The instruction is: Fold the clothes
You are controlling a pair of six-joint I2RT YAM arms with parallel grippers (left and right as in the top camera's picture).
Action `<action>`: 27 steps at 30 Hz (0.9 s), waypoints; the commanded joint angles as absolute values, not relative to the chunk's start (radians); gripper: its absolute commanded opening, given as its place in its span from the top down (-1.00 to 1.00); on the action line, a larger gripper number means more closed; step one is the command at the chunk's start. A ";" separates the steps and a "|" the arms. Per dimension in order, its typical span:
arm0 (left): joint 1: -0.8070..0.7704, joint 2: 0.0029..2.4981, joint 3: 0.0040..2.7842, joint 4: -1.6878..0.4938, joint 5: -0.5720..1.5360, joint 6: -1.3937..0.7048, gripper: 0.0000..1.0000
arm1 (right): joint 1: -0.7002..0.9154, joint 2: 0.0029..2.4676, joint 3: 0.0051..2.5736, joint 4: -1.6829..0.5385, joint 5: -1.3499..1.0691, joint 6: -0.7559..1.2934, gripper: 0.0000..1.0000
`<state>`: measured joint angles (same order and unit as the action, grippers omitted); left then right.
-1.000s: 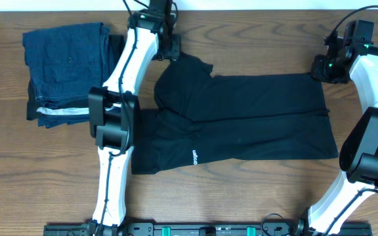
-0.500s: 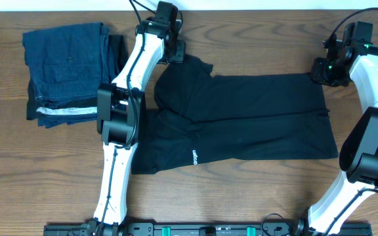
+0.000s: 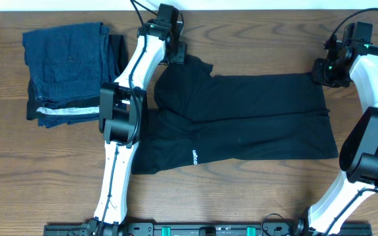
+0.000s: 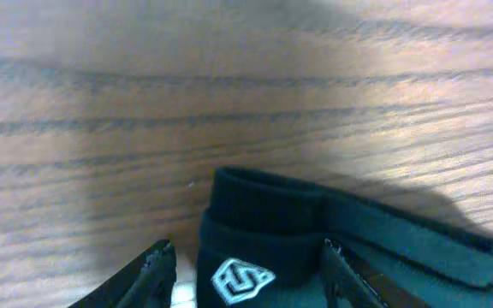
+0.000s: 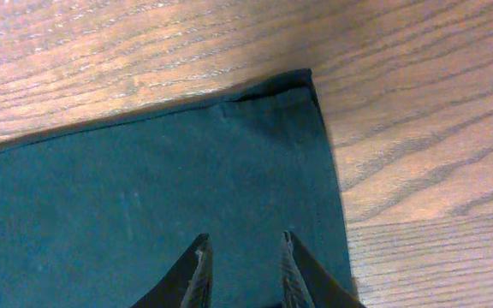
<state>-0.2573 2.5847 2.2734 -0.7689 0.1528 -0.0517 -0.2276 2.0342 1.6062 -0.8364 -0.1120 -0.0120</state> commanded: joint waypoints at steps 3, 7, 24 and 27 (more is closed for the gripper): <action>-0.254 2.616 2.285 -0.765 0.185 -0.050 -0.12 | -0.221 2.031 1.594 -0.834 -0.093 -0.024 0.49; -0.254 2.616 2.285 -0.789 0.185 -0.050 0.03 | -0.221 2.031 1.589 -0.825 -0.093 -0.025 0.49; -0.254 2.616 2.285 -0.807 0.184 -0.049 0.41 | -0.224 2.165 1.587 -0.655 -0.100 -0.319 -0.11; -0.254 2.616 2.285 -0.811 0.184 -0.049 0.41 | -0.224 2.193 1.587 -0.563 -0.101 -0.320 -0.11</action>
